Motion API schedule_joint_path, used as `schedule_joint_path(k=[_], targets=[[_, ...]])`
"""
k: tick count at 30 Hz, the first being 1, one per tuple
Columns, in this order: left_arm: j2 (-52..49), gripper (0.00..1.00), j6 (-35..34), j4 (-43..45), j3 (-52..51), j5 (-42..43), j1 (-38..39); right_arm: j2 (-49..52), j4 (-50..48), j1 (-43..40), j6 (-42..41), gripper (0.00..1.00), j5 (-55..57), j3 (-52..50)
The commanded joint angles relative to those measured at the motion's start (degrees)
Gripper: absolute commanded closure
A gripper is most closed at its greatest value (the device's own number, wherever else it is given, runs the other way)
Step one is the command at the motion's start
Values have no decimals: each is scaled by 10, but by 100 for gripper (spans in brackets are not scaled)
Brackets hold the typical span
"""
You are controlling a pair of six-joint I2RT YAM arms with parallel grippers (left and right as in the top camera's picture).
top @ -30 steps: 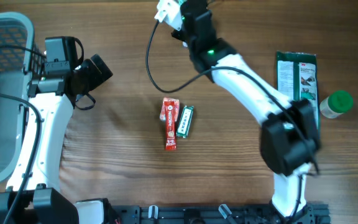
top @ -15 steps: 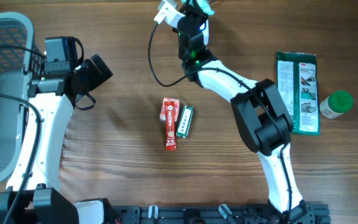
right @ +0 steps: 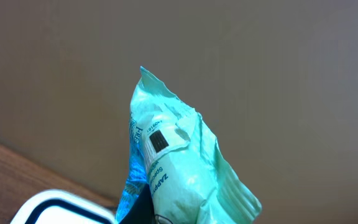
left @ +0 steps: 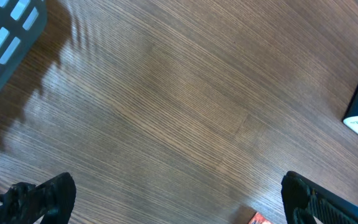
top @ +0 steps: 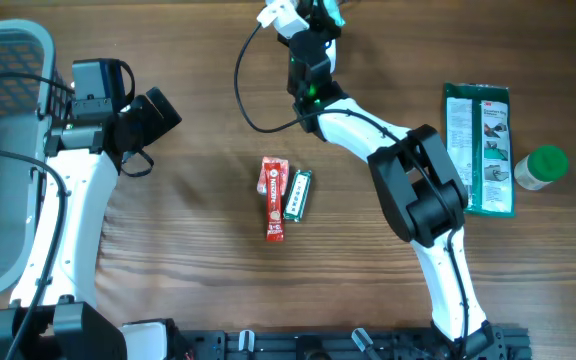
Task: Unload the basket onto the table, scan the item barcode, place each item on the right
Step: 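Hold the wet-wipe pack's barcode at the white scanner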
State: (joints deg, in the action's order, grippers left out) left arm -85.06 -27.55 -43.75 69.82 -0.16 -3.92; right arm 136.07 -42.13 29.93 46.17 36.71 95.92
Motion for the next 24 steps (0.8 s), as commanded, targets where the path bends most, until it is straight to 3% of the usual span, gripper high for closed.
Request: schedule_joint_path(k=[1, 10, 16, 24], targets=[[5, 0, 1, 0, 5, -6, -2, 28, 15, -7, -68, 95, 17, 8], [5, 0, 1, 0, 5, -6, -2, 32, 99, -8, -179, 96, 20, 8], [5, 0, 1, 0, 5, -6, -2, 24, 131, -9, -194, 96, -3, 8], [5, 0, 1, 0, 5, -6, -2, -121, 140, -10, -194, 96, -23, 8]])
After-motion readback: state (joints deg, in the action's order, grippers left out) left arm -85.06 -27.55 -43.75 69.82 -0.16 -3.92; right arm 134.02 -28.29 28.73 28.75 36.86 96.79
